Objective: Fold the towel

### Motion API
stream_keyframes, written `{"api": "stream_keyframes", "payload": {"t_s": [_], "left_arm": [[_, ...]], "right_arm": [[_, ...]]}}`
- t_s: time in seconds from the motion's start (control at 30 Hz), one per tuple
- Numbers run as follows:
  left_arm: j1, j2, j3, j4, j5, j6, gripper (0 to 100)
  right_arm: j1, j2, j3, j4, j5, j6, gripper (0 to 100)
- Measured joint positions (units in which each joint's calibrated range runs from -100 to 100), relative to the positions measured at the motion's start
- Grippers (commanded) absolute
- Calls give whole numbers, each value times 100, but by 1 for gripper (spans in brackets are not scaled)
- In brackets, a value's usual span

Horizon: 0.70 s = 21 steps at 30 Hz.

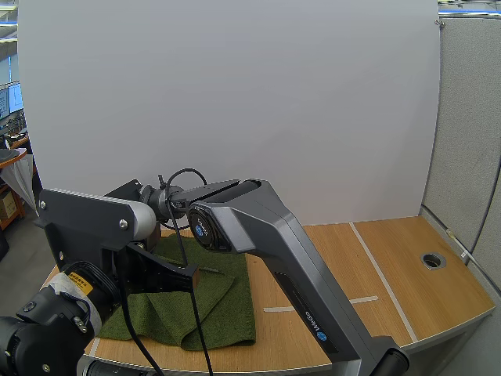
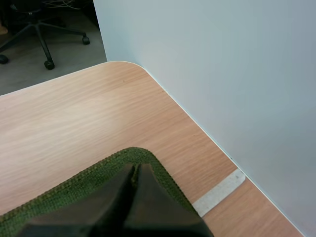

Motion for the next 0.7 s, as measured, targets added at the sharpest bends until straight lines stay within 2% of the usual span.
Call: {"api": "stream_keyframes", "payload": {"t_s": [0.03,0.07,0.27,0.33,0.37,0.6,0.7], "left_arm": [[0,0,0,0,0,0,0],[0,0,0,0,0,0,0],[0,0,0,-3,0,0,0],[0,0,0,-3,0,0,0],[0,0,0,-3,0,0,0],[0,0,0,-14,0,0,0],[0,0,0,-14,0,0,0]], "right_arm": [[25,0,0,0,-11,0,0],[38,0,0,0,-19,0,6],[67,0,0,0,-130,0,81],[67,0,0,25,-215,-12,96],[67,0,0,38,-265,-12,100],[67,0,0,17,-325,-12,100],[67,-167,0,-185,-89,-12,100]]}}
